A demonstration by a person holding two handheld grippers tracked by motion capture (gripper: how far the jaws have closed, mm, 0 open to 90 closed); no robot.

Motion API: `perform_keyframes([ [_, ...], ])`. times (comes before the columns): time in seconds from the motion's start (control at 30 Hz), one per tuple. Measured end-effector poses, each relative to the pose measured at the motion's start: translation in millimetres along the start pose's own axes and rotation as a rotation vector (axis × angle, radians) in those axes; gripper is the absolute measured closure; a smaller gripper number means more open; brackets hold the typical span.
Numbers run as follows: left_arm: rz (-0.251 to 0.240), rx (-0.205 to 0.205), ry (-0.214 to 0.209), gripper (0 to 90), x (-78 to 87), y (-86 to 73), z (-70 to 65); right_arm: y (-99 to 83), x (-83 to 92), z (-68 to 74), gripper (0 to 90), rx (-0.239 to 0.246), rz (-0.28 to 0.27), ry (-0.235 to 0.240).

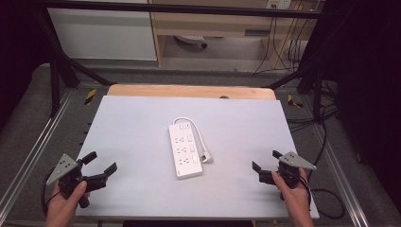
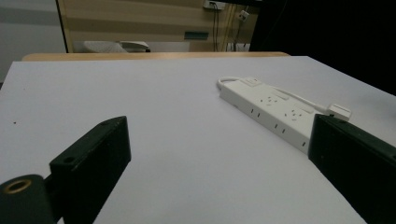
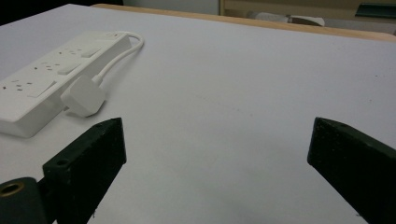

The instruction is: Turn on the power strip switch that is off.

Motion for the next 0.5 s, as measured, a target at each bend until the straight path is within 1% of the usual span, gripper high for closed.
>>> perform_keyframes([
  [0.07,0.002,0.003,0.003,6.0,0.0,-0.1,-0.3,0.7,1.2,-0.5,4.4,-0.003,-0.007,-0.001],
  [0.2,-0.004,-0.005,-0.001,6.1,1.3,0.7,-2.3,2.9,3.2,0.3,4.2,0.0,-0.022,-0.001],
  [0.23,-0.011,-0.004,-0.011,6.1,1.5,1.3,-3.6,3.3,3.4,0.8,4.1,0.0,-0.021,0.001],
  [0.5,-0.025,-0.016,-0.033,6.5,1.7,4.2,-9.2,4.5,2.4,3.3,3.1,0.019,-0.018,0.006],
])
Point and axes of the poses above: each handheld gripper's, and its own axes: x roughly backward along the jaws, y roughly out of its top, z roughly to its left, the point moved 1 cm from there along -x, roughly forward along the jaws, and after that the axes turned 6 degrees about -y, right-handed, at the moved point
